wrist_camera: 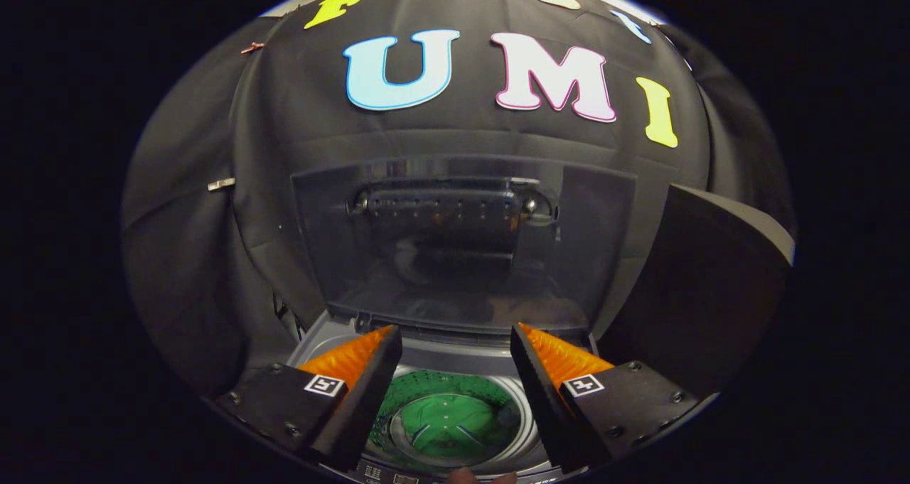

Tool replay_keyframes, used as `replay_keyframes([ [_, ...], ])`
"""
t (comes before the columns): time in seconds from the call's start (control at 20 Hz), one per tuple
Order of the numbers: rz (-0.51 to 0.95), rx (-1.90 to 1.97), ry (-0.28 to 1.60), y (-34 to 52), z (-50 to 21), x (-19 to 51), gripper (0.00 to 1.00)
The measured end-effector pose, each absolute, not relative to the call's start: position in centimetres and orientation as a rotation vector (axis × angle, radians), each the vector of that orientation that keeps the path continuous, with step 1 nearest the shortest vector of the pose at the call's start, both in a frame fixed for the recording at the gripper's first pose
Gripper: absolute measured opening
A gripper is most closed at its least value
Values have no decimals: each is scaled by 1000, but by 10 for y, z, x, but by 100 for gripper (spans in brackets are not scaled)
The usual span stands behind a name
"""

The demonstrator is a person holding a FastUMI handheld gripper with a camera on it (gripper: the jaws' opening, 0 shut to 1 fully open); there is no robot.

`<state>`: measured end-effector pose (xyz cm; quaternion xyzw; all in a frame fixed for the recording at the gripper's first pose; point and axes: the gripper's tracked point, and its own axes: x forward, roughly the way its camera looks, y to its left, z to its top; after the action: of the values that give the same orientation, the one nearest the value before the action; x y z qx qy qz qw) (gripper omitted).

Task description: Put the clothes into the washing machine and then close the washing machine lid.

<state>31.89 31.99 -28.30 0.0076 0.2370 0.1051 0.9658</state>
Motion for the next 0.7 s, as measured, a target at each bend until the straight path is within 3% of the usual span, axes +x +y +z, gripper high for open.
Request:
replay_keyframes([
  [0.45, 261, 86, 339, 301, -163, 336, 95],
  [0.7, 270, 53, 294, 314, -135, 372, 97],
])
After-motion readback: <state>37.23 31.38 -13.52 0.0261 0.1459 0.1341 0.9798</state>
